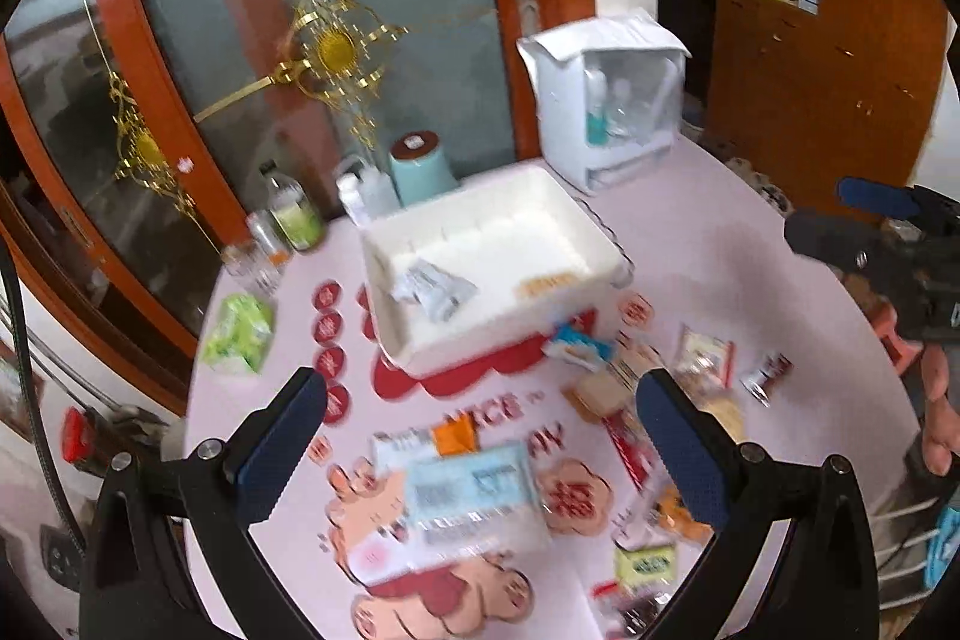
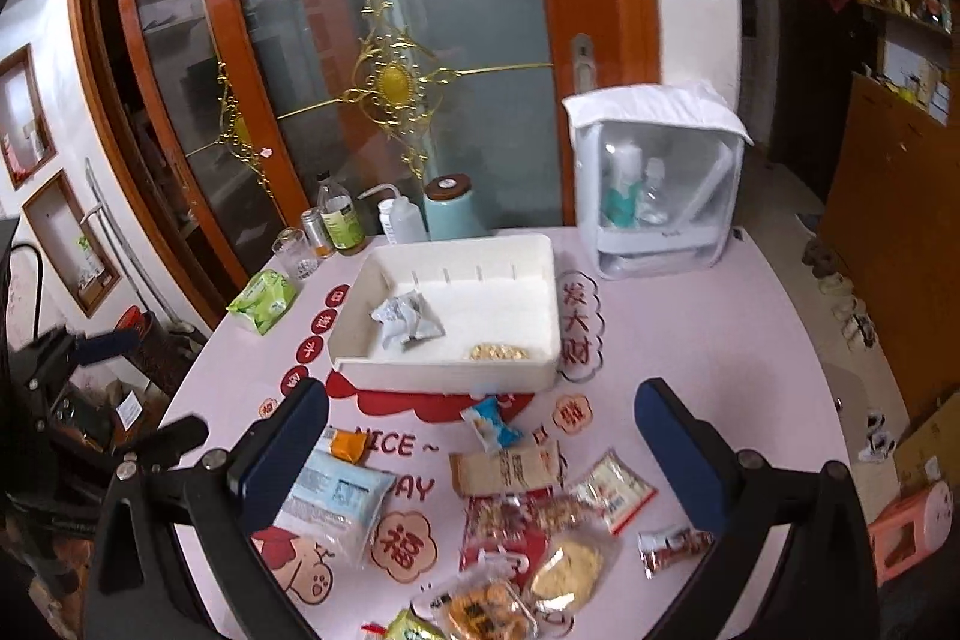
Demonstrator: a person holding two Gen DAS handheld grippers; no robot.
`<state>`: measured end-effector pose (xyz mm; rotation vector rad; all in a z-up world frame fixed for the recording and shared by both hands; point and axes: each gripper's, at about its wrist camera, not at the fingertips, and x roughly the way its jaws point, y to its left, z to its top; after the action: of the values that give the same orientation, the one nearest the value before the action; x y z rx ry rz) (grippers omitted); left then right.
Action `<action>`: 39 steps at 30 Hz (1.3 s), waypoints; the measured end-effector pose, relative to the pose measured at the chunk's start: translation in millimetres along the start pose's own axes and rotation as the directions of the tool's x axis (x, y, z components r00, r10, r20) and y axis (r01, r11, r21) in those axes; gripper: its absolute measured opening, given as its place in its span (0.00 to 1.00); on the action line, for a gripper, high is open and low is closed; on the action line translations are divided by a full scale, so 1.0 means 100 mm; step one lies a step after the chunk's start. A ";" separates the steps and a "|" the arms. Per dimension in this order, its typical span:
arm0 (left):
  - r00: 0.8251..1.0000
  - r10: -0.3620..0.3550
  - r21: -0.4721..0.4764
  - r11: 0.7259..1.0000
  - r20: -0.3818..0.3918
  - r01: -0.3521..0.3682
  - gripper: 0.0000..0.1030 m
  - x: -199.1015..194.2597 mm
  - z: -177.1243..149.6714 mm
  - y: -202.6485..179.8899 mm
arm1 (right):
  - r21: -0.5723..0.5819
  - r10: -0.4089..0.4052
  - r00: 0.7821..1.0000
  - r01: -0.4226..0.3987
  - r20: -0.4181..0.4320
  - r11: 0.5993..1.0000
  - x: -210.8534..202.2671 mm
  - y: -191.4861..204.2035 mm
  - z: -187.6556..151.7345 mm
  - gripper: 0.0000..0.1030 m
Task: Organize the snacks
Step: 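Move both tools back over the remaining snacks, then grasp the dark jerky packet with the left tool while the right grasps the yellow cake packet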
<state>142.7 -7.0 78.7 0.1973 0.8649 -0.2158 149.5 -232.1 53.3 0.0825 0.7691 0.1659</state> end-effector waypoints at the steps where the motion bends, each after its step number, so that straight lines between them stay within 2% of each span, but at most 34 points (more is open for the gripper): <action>1: 1.000 -0.014 -0.006 1.000 -0.008 0.014 1.00 0.00 -0.05 -0.02 | 0.004 0.001 1.000 -0.001 0.002 1.000 -0.02 -0.02 -0.05 1.00; 7: 0.994 -0.086 -0.028 0.996 -0.072 0.084 1.00 0.06 -0.49 -0.22 | -0.008 0.019 0.999 -0.020 -0.030 1.000 -0.05 -0.10 -0.51 0.99; 11: 0.985 -0.132 -0.035 0.991 -0.111 0.129 1.00 0.16 -0.83 -0.35 | -0.036 0.003 0.999 -0.004 -0.035 0.999 -0.05 -0.08 -0.84 0.99; 15: 0.967 -0.188 -0.056 0.982 -0.174 0.180 0.99 0.32 -1.21 -0.48 | -0.051 0.016 0.997 -0.020 -0.073 0.998 0.06 -0.08 -1.15 0.99; 22: 0.948 -0.199 -0.057 0.980 -0.247 0.191 0.99 0.62 -1.81 -0.75 | -0.092 0.034 0.982 -0.051 -0.184 0.994 0.40 -0.08 -1.63 0.99; 27: 0.916 -0.226 -0.117 0.973 -0.330 0.198 0.99 0.95 -2.18 -0.90 | -0.155 0.054 0.955 -0.103 -0.292 0.983 0.76 -0.05 -1.95 0.99; 30: 0.885 -0.260 -0.178 0.962 -0.386 0.205 0.99 1.15 -2.37 -0.95 | -0.170 0.067 0.925 -0.139 -0.373 0.976 1.00 -0.04 -2.13 0.99; 32: 0.871 -0.271 -0.203 0.958 -0.411 0.202 0.99 1.24 -2.47 -0.97 | -0.189 0.033 0.904 -0.125 -0.427 0.974 1.17 -0.06 -2.24 0.99; 39: 0.850 -0.279 -0.252 0.951 -0.447 0.179 0.99 1.43 -2.65 -1.02 | -0.308 -0.028 0.901 -0.119 -0.433 0.944 1.36 0.00 -2.33 0.99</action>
<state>12.1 -52.4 -207.7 -0.0522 1.4026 -0.3086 82.6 -205.0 -206.9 -0.2637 1.1759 0.3641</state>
